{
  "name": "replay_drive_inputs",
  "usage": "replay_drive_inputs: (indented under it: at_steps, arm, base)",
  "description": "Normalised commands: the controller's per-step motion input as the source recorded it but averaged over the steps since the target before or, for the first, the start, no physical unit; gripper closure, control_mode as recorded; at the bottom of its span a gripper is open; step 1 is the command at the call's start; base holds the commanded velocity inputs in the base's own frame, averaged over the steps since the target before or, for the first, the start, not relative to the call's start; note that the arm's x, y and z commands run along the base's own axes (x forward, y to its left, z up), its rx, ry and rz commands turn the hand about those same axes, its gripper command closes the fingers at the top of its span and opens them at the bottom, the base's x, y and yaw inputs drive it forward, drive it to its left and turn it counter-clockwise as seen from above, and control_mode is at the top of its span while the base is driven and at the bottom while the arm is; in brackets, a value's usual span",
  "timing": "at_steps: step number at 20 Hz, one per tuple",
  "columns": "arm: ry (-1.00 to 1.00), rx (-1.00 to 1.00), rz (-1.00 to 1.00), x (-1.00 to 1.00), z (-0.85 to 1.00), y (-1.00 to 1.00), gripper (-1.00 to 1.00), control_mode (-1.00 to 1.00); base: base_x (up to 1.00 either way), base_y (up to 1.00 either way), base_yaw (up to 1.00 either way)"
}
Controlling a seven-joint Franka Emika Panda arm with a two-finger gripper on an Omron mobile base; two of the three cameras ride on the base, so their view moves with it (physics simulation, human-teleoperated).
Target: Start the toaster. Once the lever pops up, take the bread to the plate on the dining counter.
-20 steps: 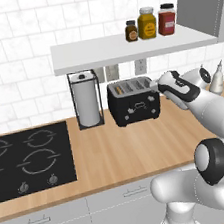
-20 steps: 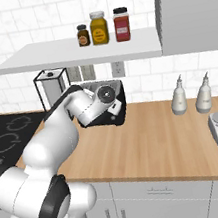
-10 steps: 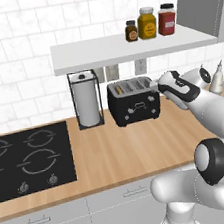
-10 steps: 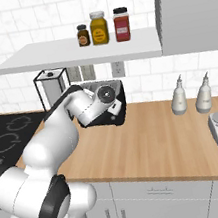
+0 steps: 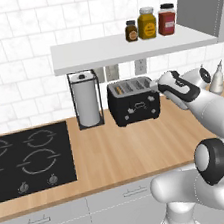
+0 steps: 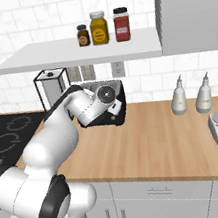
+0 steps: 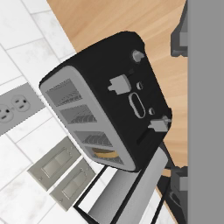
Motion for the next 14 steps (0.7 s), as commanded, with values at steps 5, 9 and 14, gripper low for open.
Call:
replay_drive_inputs:
  at_steps: [5,9,14]
  arm:
    - [0.0,0.0,0.0,0.0,0.0,0.0,-1.0,-1.0]
    - [0.0,0.0,0.0,0.0,0.0,0.0,-1.0,-1.0]
    - [0.0,0.0,0.0,0.0,0.0,0.0,-1.0,-1.0]
  base:
    - [0.0,0.0,0.0]
    - [0.0,0.0,0.0]
    - [0.0,0.0,0.0]
